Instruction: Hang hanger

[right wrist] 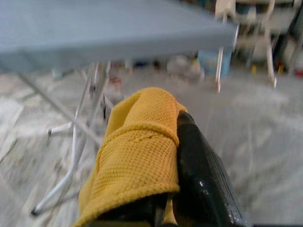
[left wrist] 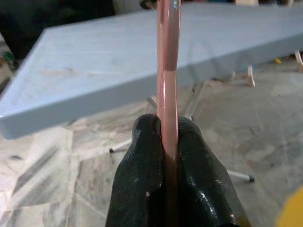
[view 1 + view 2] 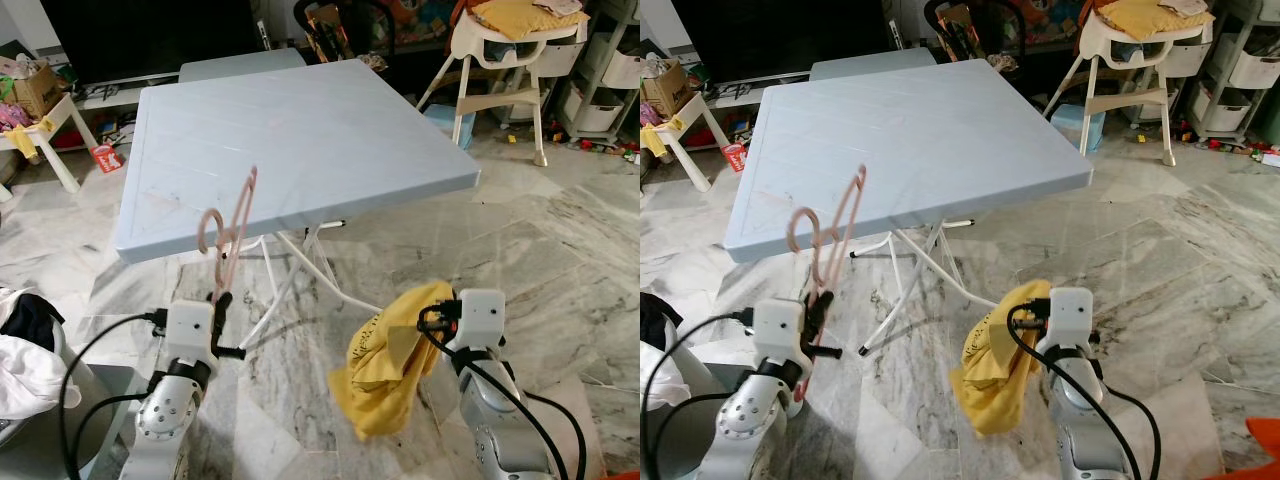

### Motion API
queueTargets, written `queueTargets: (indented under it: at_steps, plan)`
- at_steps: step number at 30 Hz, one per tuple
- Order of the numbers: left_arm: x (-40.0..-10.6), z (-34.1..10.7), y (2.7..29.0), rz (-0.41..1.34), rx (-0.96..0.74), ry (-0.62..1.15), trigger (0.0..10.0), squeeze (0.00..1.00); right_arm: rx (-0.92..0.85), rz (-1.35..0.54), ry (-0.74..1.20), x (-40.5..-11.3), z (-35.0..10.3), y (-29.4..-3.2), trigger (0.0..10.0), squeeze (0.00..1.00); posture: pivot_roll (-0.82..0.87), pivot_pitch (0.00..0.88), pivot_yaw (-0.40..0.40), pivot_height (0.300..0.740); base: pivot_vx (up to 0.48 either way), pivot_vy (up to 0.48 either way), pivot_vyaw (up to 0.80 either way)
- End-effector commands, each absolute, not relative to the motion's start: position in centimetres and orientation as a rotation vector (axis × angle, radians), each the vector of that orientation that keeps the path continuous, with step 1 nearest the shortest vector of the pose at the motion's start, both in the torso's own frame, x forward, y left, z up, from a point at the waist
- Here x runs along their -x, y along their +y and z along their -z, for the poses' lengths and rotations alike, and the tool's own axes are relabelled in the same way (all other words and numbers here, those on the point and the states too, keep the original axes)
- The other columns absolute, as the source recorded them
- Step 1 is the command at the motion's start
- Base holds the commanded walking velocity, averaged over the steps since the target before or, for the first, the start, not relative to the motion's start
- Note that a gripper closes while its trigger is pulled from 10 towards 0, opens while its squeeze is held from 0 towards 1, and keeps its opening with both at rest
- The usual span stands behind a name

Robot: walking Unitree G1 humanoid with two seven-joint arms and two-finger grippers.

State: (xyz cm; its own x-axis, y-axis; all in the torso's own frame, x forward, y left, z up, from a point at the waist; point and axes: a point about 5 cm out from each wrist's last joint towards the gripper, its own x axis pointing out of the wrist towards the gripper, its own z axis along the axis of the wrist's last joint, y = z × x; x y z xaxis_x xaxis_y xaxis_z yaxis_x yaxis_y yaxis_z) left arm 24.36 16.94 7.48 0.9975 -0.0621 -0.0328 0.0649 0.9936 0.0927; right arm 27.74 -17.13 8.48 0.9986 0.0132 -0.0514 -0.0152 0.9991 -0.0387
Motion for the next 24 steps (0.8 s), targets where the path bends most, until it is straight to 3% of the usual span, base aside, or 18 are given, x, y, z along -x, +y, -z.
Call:
queueTargets:
  at_steps: [1,7,17,24]
  plan:
    - [-23.8,-7.5,18.0,0.036,-0.128,0.038,10.0,0.00,0.050,-0.042,-0.005,-28.1,-10.0,-16.7,10.0,0.00,-0.11,0.000,0.050,0.740,0.000,0.000,0.00]
    - [-22.5,-5.9,19.6,-0.036,-0.111,0.116,10.0,0.00,0.059,-0.065,-0.015,-28.2,-10.3,-16.5,10.0,0.00,-0.10,0.000,0.041,0.740,0.000,0.000,0.00]
    - [-22.8,-6.4,19.5,-0.045,-0.103,0.105,10.0,0.00,0.061,-0.087,0.003,-28.3,-10.0,-16.0,10.0,0.00,-0.09,0.000,0.032,0.740,0.000,0.000,0.42]
    - [-23.1,-6.5,19.5,-0.043,-0.101,0.101,10.0,0.00,0.060,-0.088,0.008,-28.5,-9.9,-16.0,10.0,0.00,-0.09,0.000,0.033,0.740,0.000,0.000,0.00]
